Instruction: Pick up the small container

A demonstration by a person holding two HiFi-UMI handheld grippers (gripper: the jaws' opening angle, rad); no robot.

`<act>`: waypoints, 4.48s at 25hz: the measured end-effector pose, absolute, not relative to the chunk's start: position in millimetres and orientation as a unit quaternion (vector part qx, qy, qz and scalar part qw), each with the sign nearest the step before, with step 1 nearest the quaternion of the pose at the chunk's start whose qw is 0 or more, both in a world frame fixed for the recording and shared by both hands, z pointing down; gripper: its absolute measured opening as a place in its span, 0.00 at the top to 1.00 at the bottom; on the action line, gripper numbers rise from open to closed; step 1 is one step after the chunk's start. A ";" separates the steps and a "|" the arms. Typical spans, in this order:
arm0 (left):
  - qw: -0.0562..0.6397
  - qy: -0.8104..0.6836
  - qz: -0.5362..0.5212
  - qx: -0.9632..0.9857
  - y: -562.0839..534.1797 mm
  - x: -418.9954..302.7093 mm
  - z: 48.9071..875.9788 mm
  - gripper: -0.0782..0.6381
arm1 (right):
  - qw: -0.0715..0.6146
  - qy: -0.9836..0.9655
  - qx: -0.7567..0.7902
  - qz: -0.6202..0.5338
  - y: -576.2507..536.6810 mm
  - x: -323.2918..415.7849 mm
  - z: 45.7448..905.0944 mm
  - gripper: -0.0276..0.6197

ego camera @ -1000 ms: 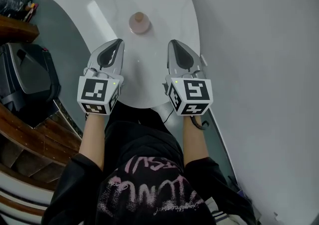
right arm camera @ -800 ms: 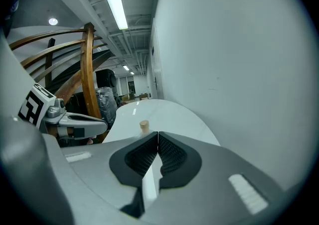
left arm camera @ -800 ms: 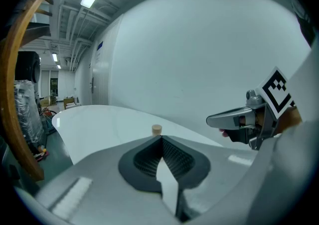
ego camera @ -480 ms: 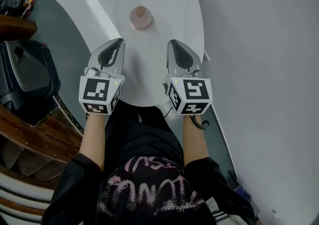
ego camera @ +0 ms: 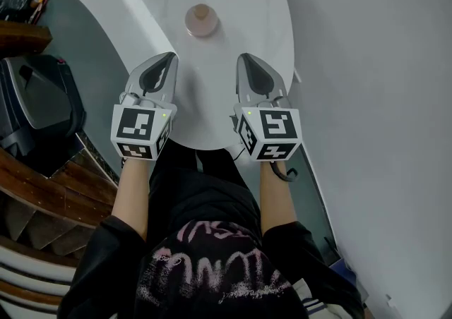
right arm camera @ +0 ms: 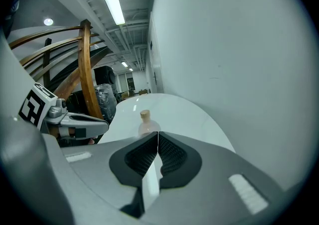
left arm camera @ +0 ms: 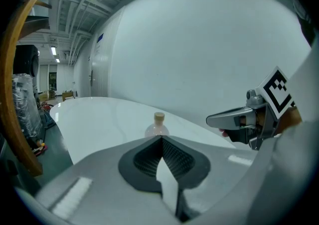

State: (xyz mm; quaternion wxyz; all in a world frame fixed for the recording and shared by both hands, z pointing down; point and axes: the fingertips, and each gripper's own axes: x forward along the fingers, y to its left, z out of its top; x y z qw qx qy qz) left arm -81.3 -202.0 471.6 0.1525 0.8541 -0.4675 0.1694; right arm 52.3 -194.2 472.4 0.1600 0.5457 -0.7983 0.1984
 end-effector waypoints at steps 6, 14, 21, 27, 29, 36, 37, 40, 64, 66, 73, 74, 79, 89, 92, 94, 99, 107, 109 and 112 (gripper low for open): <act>0.148 -0.463 0.177 0.856 -206.0 -81.2 472.6 0.89 | 0.159 -0.799 0.543 0.203 -194.1 46.3 475.5 0.94; 0.139 -0.451 0.177 0.864 -212.3 -76.2 470.6 0.89 | 0.161 -0.798 0.545 0.203 -195.0 47.8 476.2 0.94; 0.125 -0.438 0.179 0.872 -223.8 -67.3 468.6 0.77 | 0.162 -0.793 0.551 0.206 -193.5 54.5 477.9 0.94; 0.113 -0.432 0.178 0.877 -239.6 -60.2 464.6 0.69 | 0.164 -0.788 0.555 0.209 -193.8 60.2 481.3 0.94; 0.107 -0.429 0.176 0.880 -243.0 -58.4 467.2 0.68 | 0.164 -0.786 0.557 0.210 -193.5 62.4 482.9 0.94; 0.091 -0.418 0.185 0.885 -252.5 -47.4 473.7 0.62 | 0.167 -0.777 0.568 0.214 -189.8 72.9 488.0 0.94; 0.090 -0.418 0.185 0.885 -254.5 -46.2 474.2 0.62 | 0.168 -0.776 0.569 0.215 -189.4 74.0 489.1 0.94; 0.087 -0.417 0.186 0.885 -262.8 -43.6 474.9 0.60 | 0.170 -0.773 0.571 0.217 -189.4 76.8 490.5 0.94; 0.104 -0.417 0.178 0.885 -289.1 -31.1 481.7 0.57 | 0.177 -0.758 0.585 0.228 -188.3 89.5 499.2 0.94; 0.105 -0.416 0.178 0.885 -289.4 -29.4 484.5 0.57 | 0.177 -0.758 0.585 0.228 -188.3 90.8 501.2 0.94; 0.115 -0.421 0.168 0.884 -291.4 -28.6 483.8 0.64 | 0.177 -0.756 0.586 0.231 -186.0 91.9 501.5 0.94; 0.117 -0.421 0.169 0.883 -292.2 -28.2 484.2 0.64 | 0.177 -0.756 0.587 0.232 -186.0 92.5 502.3 0.94; 0.110 -0.422 0.170 0.884 -295.5 -28.8 485.8 0.69 | 0.176 -0.752 0.591 0.233 -187.4 94.7 504.2 0.94; 0.094 -0.424 0.183 0.882 -296.3 -33.3 489.9 0.69 | 0.178 -0.750 0.593 0.234 -185.6 95.4 505.1 0.94; 0.091 -0.427 0.192 0.879 -295.0 -34.3 493.9 0.71 | 0.178 -0.749 0.594 0.234 -185.8 96.3 504.3 0.94; 0.090 -0.428 0.191 0.879 -294.8 -34.4 493.7 0.71 | 0.178 -0.749 0.594 0.233 -185.9 97.2 504.0 0.94; 0.088 -0.426 0.190 0.880 -295.0 -34.3 493.7 0.71 | 0.179 -0.749 0.594 0.234 -185.0 97.2 505.2 0.94; 0.081 -0.423 0.193 0.882 -296.3 -33.9 494.9 0.71 | 0.182 -0.747 0.594 0.237 -184.6 96.3 507.8 0.94; 0.079 -0.423 0.193 0.882 -296.5 -33.8 494.2 0.71 | 0.183 -0.747 0.593 0.237 -184.5 96.0 507.8 0.94; 0.078 -0.422 0.191 0.883 -295.9 -34.0 493.1 0.72 | 0.185 -0.748 0.592 0.235 -184.5 95.2 506.7 0.94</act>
